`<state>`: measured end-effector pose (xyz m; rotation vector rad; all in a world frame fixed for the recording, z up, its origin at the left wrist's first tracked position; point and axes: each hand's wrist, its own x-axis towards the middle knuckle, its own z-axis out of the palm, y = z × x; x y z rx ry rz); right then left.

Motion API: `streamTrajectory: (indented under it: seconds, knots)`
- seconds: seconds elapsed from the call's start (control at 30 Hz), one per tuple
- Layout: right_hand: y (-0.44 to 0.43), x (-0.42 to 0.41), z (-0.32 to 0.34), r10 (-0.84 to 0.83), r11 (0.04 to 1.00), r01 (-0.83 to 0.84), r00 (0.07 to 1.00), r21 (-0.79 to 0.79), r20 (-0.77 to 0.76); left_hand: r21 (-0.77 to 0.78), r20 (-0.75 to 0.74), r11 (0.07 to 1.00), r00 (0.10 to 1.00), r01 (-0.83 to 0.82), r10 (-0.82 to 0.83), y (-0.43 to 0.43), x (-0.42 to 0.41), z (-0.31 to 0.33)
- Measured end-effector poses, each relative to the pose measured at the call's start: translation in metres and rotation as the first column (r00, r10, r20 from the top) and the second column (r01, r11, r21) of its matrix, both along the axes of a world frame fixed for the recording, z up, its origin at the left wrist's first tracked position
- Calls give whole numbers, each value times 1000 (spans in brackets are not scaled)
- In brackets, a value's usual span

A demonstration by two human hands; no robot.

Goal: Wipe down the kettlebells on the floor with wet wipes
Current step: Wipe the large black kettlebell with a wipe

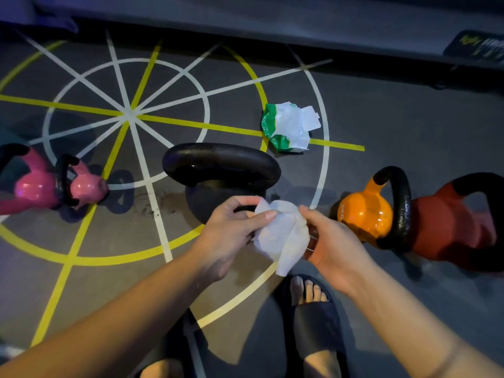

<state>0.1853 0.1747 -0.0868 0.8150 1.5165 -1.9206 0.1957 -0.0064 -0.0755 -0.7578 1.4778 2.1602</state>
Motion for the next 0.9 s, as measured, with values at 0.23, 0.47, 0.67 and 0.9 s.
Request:
streamTrajectory:
  seconds: [0.23, 0.47, 0.67, 0.9]
  knots:
    - [-4, 2, 11, 273, 961, -264, 954, 84, -127, -166, -211, 984, 973, 56, -91, -4, 0, 0]
    - [7, -3, 11, 210, 941, -157, 965, 299, -155, -254, -261, 966, 965, -55, -13, -10, 6, 1]
    - [0, -3, 3, 24, 988, -3, 990, 154, -136, -138, 22, 977, 986, -163, 167, -4, 10, -7]
    - [9, -1, 6, 200, 968, -170, 967, 185, -157, -137, 34, 985, 994, 103, -99, -17, 11, -5]
